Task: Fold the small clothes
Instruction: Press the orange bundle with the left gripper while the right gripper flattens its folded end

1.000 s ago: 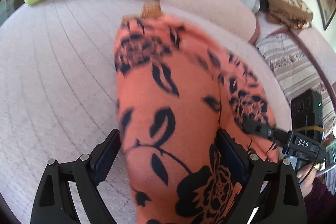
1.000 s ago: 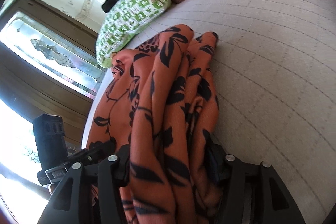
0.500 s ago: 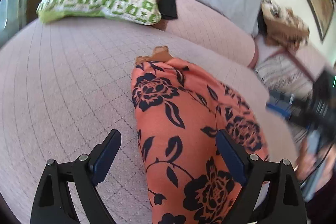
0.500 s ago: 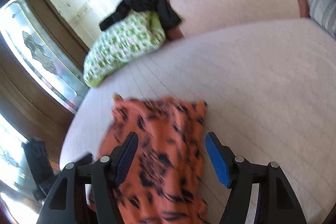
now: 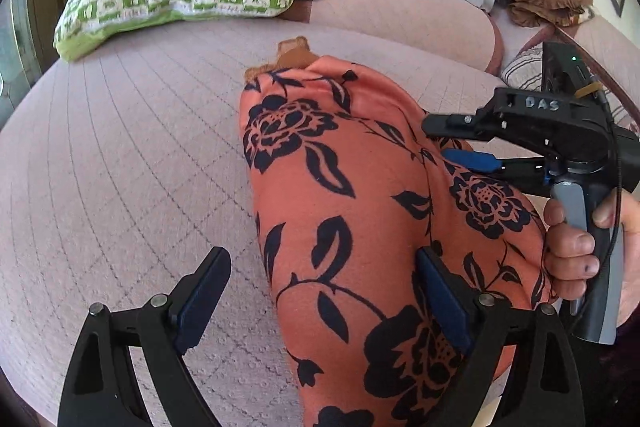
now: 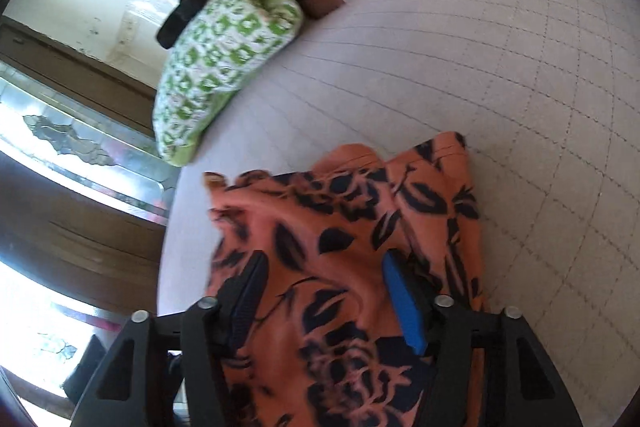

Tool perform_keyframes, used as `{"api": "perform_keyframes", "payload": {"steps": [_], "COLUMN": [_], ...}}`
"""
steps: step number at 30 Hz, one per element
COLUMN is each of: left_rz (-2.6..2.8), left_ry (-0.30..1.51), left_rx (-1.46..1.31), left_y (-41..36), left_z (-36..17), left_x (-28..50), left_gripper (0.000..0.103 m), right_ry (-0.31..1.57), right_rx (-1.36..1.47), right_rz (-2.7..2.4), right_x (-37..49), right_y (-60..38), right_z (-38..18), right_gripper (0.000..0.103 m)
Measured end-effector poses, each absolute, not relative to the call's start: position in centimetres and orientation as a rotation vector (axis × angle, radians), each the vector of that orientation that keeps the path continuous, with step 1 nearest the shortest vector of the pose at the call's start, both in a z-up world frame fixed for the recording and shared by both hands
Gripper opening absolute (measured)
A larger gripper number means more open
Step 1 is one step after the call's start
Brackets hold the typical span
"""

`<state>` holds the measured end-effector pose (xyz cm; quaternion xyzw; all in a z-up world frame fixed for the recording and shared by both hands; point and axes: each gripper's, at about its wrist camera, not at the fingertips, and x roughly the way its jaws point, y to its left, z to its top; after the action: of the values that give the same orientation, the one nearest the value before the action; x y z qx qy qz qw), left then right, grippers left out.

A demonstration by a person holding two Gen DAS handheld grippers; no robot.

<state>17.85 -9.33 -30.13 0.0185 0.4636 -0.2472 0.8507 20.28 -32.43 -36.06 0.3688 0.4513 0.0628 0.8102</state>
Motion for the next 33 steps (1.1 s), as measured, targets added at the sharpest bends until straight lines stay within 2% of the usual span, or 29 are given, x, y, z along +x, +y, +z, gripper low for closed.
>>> {"api": "perform_keyframes", "payload": {"steps": [8,15,18,21,25,33], "left_rz": [-0.517,-0.508,-0.488,-0.484,-0.479,-0.499], "left_ry": [0.962,0.865,0.906,0.922,0.934,1.026], "left_rx": [0.003,-0.117,-0.106,-0.061,0.005,-0.049], "left_y": [-9.2,-7.3,-7.4,-7.7,-8.4,-8.5], "left_z": [-29.4,-27.6,-28.3,-28.7,-29.4,-30.7], "left_x": [18.1,18.2,18.5,18.5,18.2,19.0], "left_gripper": [0.094,0.094,0.093,0.093,0.094,0.100], "right_ry": [1.032,0.936,0.976,1.073,1.101,1.057], "right_rx": [0.741,0.648,0.636,0.650,0.706,0.695], "right_rz": [0.102,0.213,0.261,0.290,0.289,0.267], "right_x": [21.3,23.5,25.2,27.4,28.4,26.6], "right_y": [-32.4,-29.1,-27.5,-26.4,-26.8,-27.4], "right_z": [-34.4,-29.9,-30.6,-33.4,-36.1,-33.6], "right_gripper": [0.051,0.053,0.053,0.053,0.053,0.053]}}
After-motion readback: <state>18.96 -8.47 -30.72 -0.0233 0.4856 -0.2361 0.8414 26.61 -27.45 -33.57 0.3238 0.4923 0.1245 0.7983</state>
